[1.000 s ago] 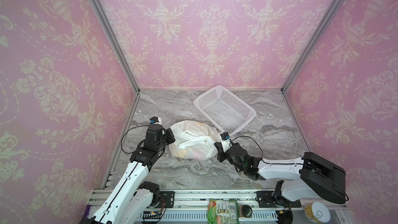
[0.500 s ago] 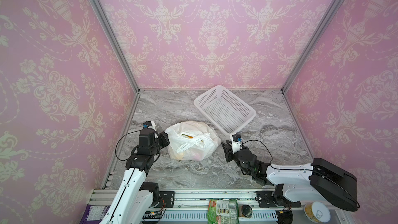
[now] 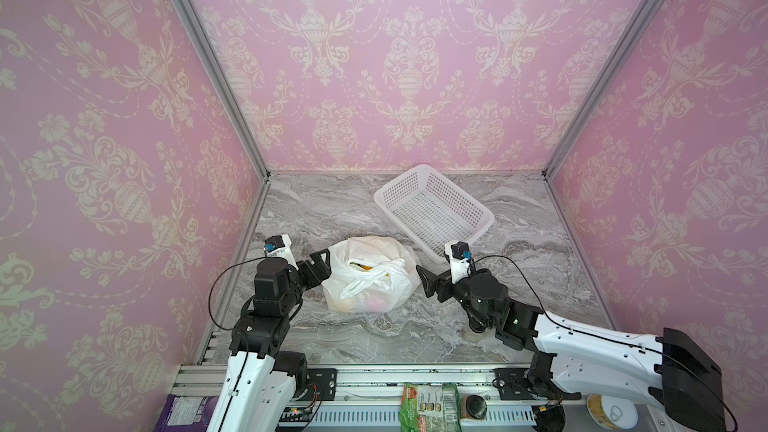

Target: Untie the knot of the plastic bag and take out the fruit

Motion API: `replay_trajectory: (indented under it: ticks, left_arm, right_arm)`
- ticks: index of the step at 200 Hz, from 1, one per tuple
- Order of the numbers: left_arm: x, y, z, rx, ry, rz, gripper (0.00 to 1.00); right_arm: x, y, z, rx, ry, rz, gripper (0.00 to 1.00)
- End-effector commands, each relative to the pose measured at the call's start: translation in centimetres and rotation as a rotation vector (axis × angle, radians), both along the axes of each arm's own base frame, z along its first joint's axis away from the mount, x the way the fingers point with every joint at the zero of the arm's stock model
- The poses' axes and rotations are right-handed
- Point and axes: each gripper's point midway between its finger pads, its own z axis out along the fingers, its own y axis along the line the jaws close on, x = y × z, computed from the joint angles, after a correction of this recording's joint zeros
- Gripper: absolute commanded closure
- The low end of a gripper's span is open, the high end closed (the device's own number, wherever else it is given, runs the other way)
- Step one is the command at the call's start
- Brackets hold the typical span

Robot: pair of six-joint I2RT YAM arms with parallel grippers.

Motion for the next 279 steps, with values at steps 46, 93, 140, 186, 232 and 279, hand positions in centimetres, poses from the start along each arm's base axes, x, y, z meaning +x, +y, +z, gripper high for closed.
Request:
replay_trajectory:
  ticks: [46,93,140,186,232,279]
  left_arm:
    - [-0.2,-3.9,0.8,0.072,-0.067,-0.177,0.01]
    - [-0.5,-7.9,-3.0,0.134,0.034,-0.295,0.02]
    - [-0.7,-7.3,-6.4,0.315,0.118,-0.278,0.01]
    - [-1.1,-7.4,-6.0,0.33,0.122,-0.286,0.01]
    - [-3.2,-8.6,-3.6,0.092,0.16,-0.279,0.03]
    - [-3.5,-10.6,-5.5,-0.106,0.199,-0.291,0.03]
  right_arm:
    - [-0.7,7.7,-2.9,-0.143,0.189,0.238,0.09]
    - [-0.9,10.2,-4.9,-0.193,0.23,0.294,0.17]
    - [0.4,10.1,-5.8,-0.232,0.225,0.227,0.3]
    - [0.5,10.6,-5.5,-0.204,0.217,0.235,0.56]
    - [1.0,9.9,-5.1,-0.185,0.198,0.184,0.85]
    - [0.7,10.1,-4.8,-0.133,0.184,0.202,0.88]
